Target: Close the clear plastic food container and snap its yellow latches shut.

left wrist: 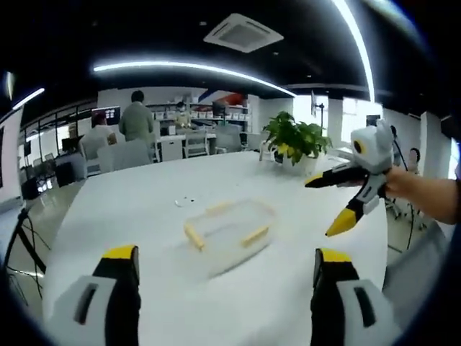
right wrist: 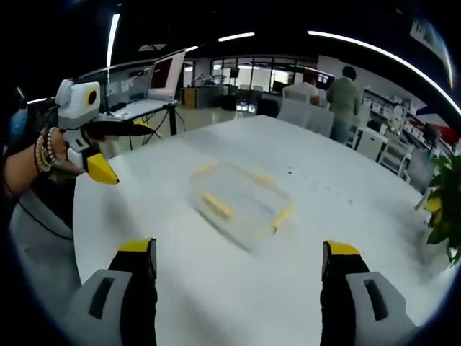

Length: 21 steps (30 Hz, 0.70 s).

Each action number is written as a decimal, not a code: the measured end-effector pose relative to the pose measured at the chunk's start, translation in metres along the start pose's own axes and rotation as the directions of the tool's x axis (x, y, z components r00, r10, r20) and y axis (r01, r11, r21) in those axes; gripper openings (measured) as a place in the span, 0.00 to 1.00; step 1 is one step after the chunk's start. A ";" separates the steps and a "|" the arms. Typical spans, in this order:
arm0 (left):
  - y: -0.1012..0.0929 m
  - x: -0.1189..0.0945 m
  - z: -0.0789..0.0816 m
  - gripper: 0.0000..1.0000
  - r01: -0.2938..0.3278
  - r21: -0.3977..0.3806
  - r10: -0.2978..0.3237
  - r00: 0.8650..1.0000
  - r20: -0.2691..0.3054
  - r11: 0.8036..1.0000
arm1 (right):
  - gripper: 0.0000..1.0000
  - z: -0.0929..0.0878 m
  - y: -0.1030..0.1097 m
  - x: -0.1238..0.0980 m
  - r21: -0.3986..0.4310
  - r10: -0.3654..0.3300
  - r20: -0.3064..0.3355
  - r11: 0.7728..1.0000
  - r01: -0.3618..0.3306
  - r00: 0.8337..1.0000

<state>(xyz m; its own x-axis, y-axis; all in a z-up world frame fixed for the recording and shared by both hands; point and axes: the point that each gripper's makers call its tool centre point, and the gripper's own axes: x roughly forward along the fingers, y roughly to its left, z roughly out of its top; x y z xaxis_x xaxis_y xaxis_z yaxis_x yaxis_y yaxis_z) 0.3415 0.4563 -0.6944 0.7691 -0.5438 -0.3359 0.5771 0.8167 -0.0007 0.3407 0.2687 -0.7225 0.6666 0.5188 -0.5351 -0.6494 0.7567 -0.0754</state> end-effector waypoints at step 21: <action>-0.024 -0.135 -0.026 0.98 -0.088 -0.051 0.091 0.994 0.067 0.995 | 1.00 -0.009 0.038 -0.116 0.089 -0.144 0.205 0.988 0.128 0.968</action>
<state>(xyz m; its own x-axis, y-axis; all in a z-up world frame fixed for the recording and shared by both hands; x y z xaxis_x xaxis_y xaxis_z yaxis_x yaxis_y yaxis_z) 0.2166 0.5150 -0.6734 0.8351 -0.4789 -0.2707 0.4926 0.8700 -0.0197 0.2356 0.2337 -0.6713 0.8137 0.4750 -0.3349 -0.5238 0.8491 -0.0683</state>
